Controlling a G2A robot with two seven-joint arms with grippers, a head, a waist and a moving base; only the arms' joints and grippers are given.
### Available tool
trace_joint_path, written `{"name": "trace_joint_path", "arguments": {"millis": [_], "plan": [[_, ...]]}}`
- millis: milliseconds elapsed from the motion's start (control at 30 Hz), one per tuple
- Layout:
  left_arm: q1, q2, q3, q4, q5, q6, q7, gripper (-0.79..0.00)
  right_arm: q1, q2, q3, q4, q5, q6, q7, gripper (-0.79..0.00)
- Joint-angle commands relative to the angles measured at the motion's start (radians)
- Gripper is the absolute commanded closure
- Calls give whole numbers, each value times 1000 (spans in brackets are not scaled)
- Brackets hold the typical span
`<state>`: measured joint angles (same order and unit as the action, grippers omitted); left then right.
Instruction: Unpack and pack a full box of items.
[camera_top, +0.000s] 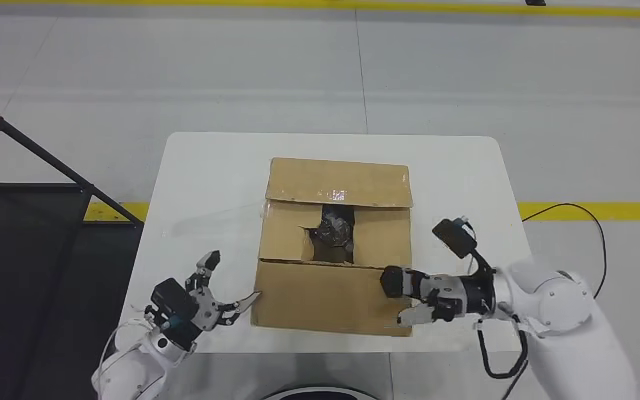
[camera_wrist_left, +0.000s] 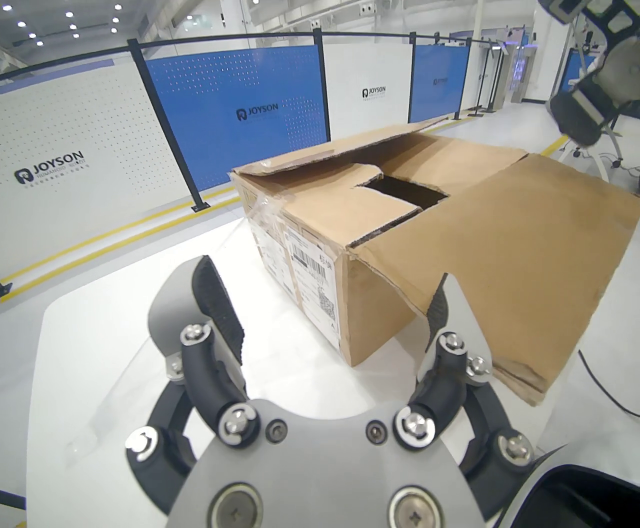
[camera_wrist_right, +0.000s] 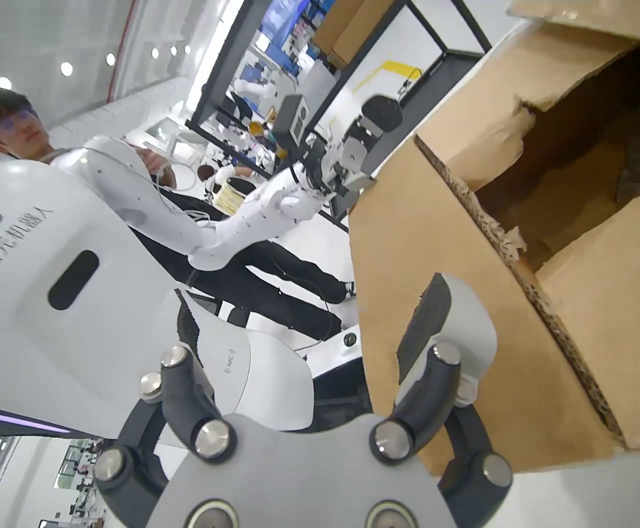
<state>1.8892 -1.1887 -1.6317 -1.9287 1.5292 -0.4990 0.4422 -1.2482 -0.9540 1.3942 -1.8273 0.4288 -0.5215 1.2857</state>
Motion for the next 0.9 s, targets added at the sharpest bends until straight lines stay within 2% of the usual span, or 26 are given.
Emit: {"name": "trace_joint_path", "arguments": {"millis": [0, 100, 233, 667, 767, 867], "plan": [[-2, 1, 4, 2, 17, 3, -3, -785, 14, -3, 5, 23, 50, 23, -54, -785], [-5, 3, 10, 8, 32, 11, -3, -785, 43, -9, 0, 53, 143, 64, -123, -785], [-6, 1, 23, 3, 28, 59, -20, -785, 94, -16, -18, 111, 256, 126, -150, -785], [-7, 0, 22, 1, 20, 68, -25, -785, 98, -17, -19, 114, 258, 132, -151, -785], [-7, 0, 22, 1, 20, 68, -25, -785, 98, -19, -50, 122, 173, 207, -230, -785], [-7, 0, 22, 1, 20, 68, -25, -785, 110, -24, -74, 143, 166, 293, -275, -785]]}}
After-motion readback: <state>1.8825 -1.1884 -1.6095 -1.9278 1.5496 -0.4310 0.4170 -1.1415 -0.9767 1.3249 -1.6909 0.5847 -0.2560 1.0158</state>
